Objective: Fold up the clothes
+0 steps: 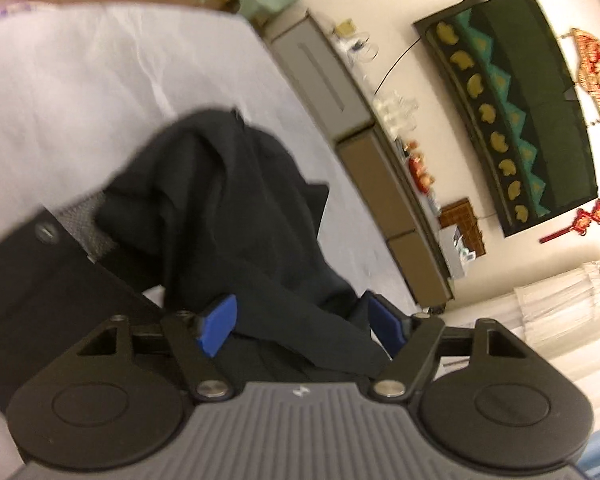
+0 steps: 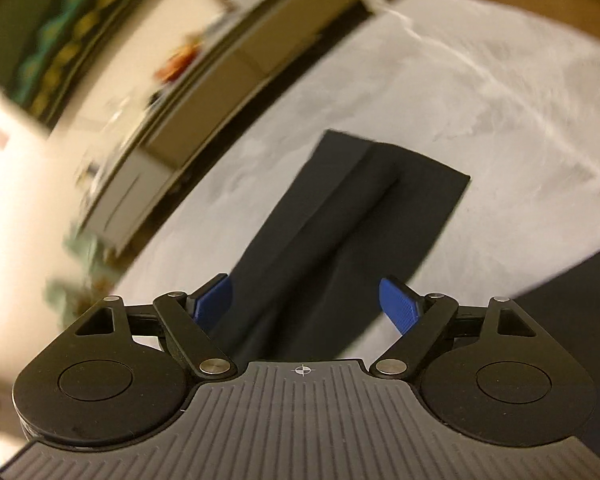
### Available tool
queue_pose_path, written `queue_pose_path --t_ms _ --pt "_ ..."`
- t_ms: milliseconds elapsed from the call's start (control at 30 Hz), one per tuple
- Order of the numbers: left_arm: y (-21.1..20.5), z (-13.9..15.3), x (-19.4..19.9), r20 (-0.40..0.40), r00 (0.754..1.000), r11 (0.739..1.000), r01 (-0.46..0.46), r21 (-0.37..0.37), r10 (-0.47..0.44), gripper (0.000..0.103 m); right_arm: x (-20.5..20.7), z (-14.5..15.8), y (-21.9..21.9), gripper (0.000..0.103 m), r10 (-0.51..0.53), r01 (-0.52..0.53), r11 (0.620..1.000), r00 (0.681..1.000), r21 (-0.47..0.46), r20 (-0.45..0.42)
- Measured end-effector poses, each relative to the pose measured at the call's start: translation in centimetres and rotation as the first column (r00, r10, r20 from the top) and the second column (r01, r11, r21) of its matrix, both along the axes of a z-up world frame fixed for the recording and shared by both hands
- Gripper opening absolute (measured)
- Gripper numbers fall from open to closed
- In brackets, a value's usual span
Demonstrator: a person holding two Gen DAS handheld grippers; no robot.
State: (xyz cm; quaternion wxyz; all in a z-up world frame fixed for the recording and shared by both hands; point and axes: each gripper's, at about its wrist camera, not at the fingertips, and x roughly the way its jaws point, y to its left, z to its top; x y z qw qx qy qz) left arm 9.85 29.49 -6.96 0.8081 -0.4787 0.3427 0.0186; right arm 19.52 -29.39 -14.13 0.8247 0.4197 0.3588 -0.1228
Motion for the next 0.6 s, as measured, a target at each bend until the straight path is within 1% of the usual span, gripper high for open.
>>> queue_pose_path --t_ms 67,100,133,167,200,233,267,300,400,600 --pt "-0.4 -0.6 1.5 -0.017 1.000 1.000 0.018 0.007 -0.017 0.074 1.9 -1.0 -0.3 0.084 -0.034 0.034 0.999 0.999 0.004 -0.014" --pt "-0.6 -0.8 2.1 -0.023 0.999 1.000 0.026 0.011 -0.026 0.074 2.8 -1.4 -0.4 0.081 -0.041 0.041 0.999 0.999 -0.007 -0.019" --pt "-0.8 -1.1 2.6 -0.029 0.999 0.999 0.035 0.015 -0.034 0.074 2.6 -1.2 -0.3 0.076 -0.038 0.038 0.999 0.999 -0.020 -0.009" --pt "-0.9 -1.3 3.2 -0.035 0.998 0.999 0.043 0.019 -0.042 0.074 1.6 -0.6 0.0 0.073 -0.031 0.031 0.999 0.999 -0.032 0.012" --pt "-1.0 -1.5 3.7 -0.042 0.998 0.999 0.046 0.019 -0.045 0.074 0.7 0.0 0.3 0.057 -0.023 0.025 0.999 0.999 -0.044 0.034" --pt "-1.1 -1.8 4.2 -0.050 0.998 0.999 0.048 0.019 -0.047 0.074 -0.3 0.6 0.6 0.029 -0.015 0.019 0.998 0.998 -0.057 0.055" --pt "-1.1 -1.9 4.5 -0.055 0.997 0.999 0.046 0.019 -0.045 0.074 -1.3 1.3 0.9 0.013 -0.007 0.012 0.998 0.997 -0.069 0.076" --pt "-1.2 -2.1 4.8 -0.060 0.997 0.999 0.043 0.020 -0.042 0.075 -2.2 1.9 1.2 0.003 0.001 0.007 0.997 0.995 -0.082 0.097" --pt "-1.2 -2.4 4.8 -0.066 0.997 0.999 0.030 0.012 -0.029 0.075 -5.1 3.7 2.1 0.000 0.028 -0.009 0.993 0.987 -0.121 0.159" --pt "-0.3 -3.5 4.1 -0.090 0.996 0.999 0.023 0.022 -0.021 0.075 -10.9 7.5 3.9 0.000 0.089 -0.033 0.979 0.957 -0.200 0.278"
